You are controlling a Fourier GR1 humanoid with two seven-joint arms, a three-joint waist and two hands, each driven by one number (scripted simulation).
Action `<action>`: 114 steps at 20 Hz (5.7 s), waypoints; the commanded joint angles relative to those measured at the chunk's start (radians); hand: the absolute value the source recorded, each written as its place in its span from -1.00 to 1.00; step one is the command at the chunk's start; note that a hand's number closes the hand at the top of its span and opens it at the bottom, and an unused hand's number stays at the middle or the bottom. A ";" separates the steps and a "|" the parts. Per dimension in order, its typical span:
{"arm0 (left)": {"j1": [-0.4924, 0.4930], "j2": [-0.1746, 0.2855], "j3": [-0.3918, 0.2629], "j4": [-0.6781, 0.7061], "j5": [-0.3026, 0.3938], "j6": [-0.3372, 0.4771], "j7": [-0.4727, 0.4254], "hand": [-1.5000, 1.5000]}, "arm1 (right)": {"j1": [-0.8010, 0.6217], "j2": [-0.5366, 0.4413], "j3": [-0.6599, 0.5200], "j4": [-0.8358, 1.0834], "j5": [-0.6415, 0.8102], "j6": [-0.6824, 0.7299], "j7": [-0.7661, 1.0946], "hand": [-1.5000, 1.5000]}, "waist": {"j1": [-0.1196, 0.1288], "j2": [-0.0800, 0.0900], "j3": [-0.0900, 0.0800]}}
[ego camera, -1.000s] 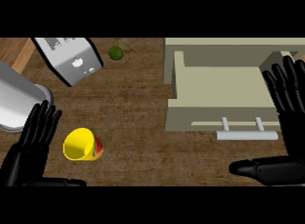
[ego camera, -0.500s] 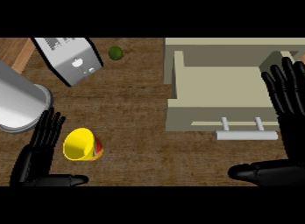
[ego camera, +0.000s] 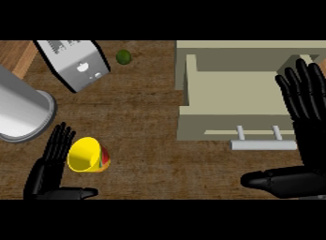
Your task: Pick up the cup, place it into the drawer and close the drawer
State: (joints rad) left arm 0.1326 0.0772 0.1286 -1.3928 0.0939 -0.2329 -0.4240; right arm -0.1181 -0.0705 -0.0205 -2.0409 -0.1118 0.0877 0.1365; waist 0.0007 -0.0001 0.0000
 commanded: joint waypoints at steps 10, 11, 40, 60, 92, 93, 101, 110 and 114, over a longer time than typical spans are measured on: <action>-0.177 0.039 0.066 0.366 -0.021 0.009 -0.197 -1.00 | 0.035 0.004 0.010 -0.069 0.003 0.002 0.032 -1.00 | -0.003 0.000 0.000; -0.169 0.031 0.072 0.385 -0.021 0.025 -0.210 -1.00 | -0.024 -0.014 -0.010 -0.031 -0.022 0.007 0.073 -1.00 | -0.002 0.000 0.000; -0.393 0.069 0.079 0.820 0.041 -0.200 -0.413 -1.00 | 0.044 0.004 -0.011 0.021 -0.020 0.068 -0.045 -1.00 | -0.003 0.002 0.000; -0.379 0.016 0.060 0.756 0.052 -0.109 -0.620 1.00 | -0.013 -0.029 -0.062 -0.017 -0.060 0.046 0.048 -1.00 | 0.001 0.000 0.000; -0.549 -0.077 -0.206 -0.110 0.177 0.297 0.129 1.00 | 0.047 -0.053 -0.110 0.011 -0.093 0.101 -0.001 -1.00 | -0.003 -0.001 0.000; -0.628 -0.063 -0.131 -0.121 0.162 0.285 0.232 1.00 | 0.062 -0.044 -0.102 -0.060 -0.087 0.082 0.015 -1.00 | -0.004 -0.002 0.000; -0.887 -0.077 -0.178 0.029 0.094 0.427 0.282 1.00 | 0.035 -0.002 -0.033 -0.036 -0.016 0.040 0.024 -1.00 | -0.008 0.000 0.000; -1.104 -0.077 -0.158 0.310 0.105 0.452 0.272 1.00 | -0.014 -0.050 -0.117 0.036 -0.093 0.076 0.016 -1.00 | -0.012 0.003 0.000; -1.199 -0.077 -0.267 0.448 0.156 0.557 0.228 1.00 | 0.034 -0.029 -0.060 -0.010 -0.051 0.074 0.022 -1.00 | -0.027 0.004 0.000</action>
State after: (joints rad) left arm -0.9819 0.0007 -0.0834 -1.0672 0.2253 0.2710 -0.1665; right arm -0.0954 -0.0995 -0.0927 -2.0510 -0.1700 0.1541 0.1598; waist -0.0177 0.0025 0.0003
